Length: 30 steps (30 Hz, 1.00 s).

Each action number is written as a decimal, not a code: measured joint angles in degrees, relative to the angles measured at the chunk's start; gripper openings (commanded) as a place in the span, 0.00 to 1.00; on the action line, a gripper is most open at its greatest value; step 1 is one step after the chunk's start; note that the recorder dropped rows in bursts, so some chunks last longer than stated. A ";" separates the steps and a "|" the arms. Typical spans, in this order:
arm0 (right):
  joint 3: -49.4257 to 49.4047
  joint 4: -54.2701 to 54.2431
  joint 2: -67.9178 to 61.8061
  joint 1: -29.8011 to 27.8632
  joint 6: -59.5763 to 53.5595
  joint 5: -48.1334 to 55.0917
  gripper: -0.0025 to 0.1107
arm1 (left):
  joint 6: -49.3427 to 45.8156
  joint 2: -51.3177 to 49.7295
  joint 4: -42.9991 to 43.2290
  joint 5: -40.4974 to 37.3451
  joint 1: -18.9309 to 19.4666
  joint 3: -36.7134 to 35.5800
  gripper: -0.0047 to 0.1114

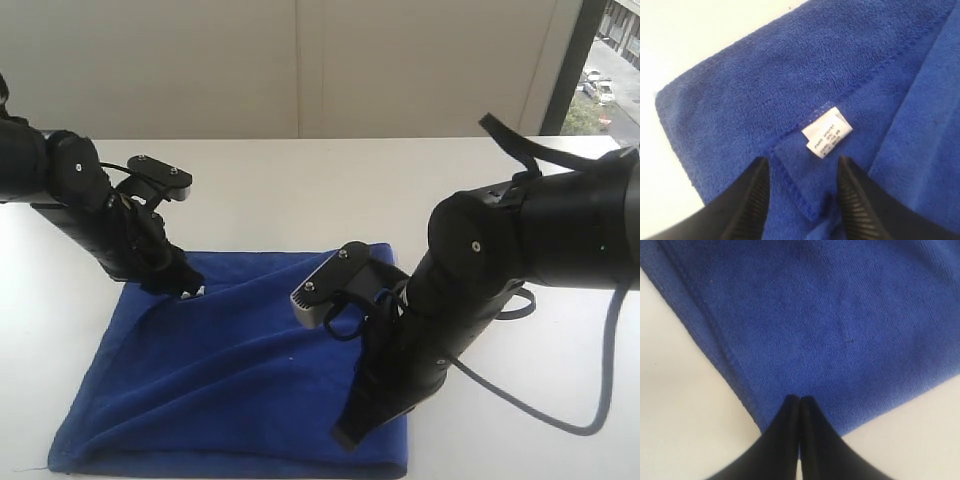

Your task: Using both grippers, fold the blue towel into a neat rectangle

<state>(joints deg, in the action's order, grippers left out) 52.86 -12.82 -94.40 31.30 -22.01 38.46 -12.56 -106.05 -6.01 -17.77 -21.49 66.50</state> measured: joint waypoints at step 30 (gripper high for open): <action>-8.04 -1.82 -0.66 0.00 0.00 -7.06 0.02 | 0.84 -5.97 1.48 -3.69 0.09 5.31 0.26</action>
<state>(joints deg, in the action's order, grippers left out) 44.82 -14.64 -95.06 31.30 -22.01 31.41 -11.72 -112.02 -4.54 -21.46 -21.40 71.82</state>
